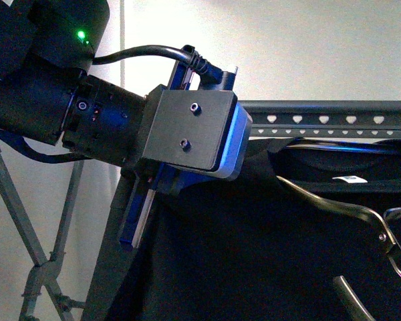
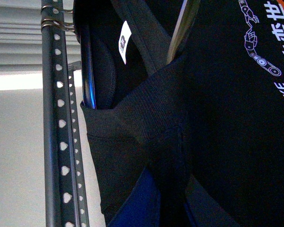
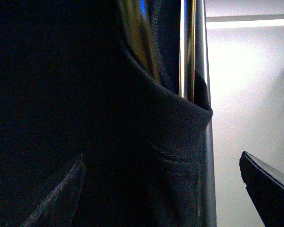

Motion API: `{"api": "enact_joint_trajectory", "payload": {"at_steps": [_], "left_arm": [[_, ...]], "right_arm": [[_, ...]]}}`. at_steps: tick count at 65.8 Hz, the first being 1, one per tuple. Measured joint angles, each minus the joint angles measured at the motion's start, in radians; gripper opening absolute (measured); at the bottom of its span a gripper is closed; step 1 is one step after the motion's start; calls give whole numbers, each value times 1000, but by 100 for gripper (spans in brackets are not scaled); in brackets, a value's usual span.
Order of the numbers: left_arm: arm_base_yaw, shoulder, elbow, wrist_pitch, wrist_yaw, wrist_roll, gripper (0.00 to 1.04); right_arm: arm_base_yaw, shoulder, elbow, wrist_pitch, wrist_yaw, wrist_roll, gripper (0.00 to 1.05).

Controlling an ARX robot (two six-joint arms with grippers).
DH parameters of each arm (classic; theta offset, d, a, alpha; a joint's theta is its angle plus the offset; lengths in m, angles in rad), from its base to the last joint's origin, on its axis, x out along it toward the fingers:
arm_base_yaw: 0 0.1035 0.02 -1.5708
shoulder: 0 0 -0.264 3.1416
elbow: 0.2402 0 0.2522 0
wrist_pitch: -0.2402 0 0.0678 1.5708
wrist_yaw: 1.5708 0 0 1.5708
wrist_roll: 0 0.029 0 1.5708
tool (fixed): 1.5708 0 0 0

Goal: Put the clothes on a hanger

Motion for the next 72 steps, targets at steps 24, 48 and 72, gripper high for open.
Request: {"api": "enact_joint_trajectory", "payload": {"at_steps": [24,48,72], "left_arm": [[0,0,0,0,-1,0,5],[0,0,0,0,0,0,5],[1,0,6,4,7,-13,5]], "right_arm": [[40,62,120,-39,70,83,96],[45,73,121,-23,91,163,45],[43,51,100,-27,84,138,10]]}}
